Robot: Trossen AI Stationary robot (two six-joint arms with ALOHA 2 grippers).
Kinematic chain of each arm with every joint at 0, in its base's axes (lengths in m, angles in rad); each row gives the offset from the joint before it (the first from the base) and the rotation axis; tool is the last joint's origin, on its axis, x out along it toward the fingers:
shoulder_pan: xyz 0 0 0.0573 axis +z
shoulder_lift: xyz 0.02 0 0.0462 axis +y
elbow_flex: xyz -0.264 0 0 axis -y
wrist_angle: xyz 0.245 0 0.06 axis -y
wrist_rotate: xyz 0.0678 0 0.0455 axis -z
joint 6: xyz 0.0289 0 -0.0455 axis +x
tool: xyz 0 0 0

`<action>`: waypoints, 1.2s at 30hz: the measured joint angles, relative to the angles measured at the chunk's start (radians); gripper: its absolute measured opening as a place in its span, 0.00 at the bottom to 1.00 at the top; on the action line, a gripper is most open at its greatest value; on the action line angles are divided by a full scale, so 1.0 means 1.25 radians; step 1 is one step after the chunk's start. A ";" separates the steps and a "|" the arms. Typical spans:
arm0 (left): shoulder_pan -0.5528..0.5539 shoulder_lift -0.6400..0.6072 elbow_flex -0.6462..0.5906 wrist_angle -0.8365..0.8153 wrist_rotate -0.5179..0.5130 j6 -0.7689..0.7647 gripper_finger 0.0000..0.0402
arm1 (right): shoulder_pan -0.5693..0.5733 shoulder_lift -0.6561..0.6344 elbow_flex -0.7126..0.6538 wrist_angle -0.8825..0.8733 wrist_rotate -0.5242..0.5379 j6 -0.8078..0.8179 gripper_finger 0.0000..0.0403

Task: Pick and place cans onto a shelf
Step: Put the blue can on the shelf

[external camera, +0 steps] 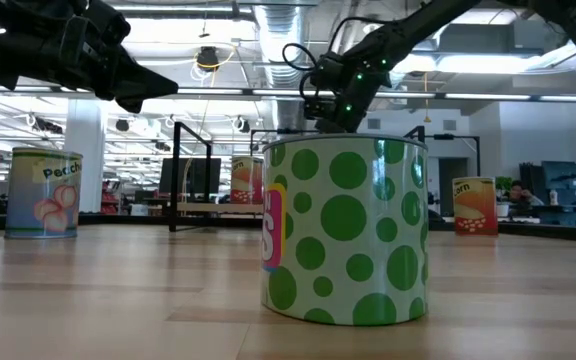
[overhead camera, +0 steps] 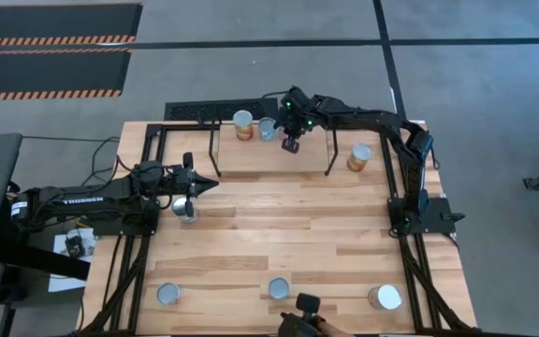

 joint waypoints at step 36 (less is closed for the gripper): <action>-0.001 0.000 0.000 0.001 0.001 -0.003 0.00 | 0.003 0.028 0.000 0.016 0.002 -0.023 0.14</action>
